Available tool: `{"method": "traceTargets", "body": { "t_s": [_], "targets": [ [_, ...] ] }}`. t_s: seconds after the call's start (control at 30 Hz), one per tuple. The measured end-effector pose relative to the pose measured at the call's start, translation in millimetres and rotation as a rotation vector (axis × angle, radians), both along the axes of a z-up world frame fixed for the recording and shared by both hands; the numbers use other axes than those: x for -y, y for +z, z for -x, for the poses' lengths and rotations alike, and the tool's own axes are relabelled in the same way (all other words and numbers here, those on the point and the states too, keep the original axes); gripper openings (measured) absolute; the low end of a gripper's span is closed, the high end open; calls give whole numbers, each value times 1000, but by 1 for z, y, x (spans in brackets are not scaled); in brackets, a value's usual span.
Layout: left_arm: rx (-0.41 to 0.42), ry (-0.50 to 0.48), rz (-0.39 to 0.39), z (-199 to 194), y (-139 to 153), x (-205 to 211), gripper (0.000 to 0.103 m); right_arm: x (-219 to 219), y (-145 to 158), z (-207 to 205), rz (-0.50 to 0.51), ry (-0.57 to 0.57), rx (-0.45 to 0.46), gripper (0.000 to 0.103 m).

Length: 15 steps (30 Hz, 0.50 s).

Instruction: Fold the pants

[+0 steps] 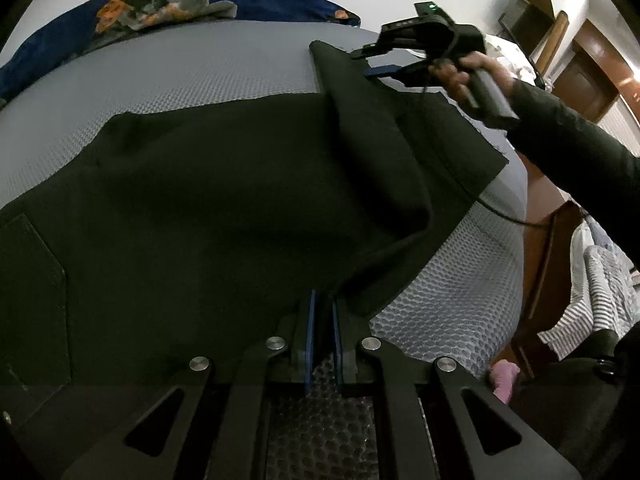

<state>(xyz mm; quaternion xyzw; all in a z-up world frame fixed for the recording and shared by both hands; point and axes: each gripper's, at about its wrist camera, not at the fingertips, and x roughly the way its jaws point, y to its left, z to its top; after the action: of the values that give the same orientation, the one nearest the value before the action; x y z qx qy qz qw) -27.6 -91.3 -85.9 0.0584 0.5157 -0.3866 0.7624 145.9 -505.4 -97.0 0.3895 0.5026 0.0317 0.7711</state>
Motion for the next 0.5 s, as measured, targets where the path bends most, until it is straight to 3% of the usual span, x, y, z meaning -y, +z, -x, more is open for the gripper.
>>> {"method": "traceTargets", "body": {
  "t_s": [0.2,0.3,0.5],
  "targets": [
    [-15,5,-8,-2,-4,0,8,8,-1,-32,-1,-41,25,29],
    [-19,11,-11,-1,-5,1,8,8,-3,-44,2,-38,20,9],
    [-15,9,-15,-1,-4,4,8,5,31,-27,131,-46,72,4]
  ]
}}
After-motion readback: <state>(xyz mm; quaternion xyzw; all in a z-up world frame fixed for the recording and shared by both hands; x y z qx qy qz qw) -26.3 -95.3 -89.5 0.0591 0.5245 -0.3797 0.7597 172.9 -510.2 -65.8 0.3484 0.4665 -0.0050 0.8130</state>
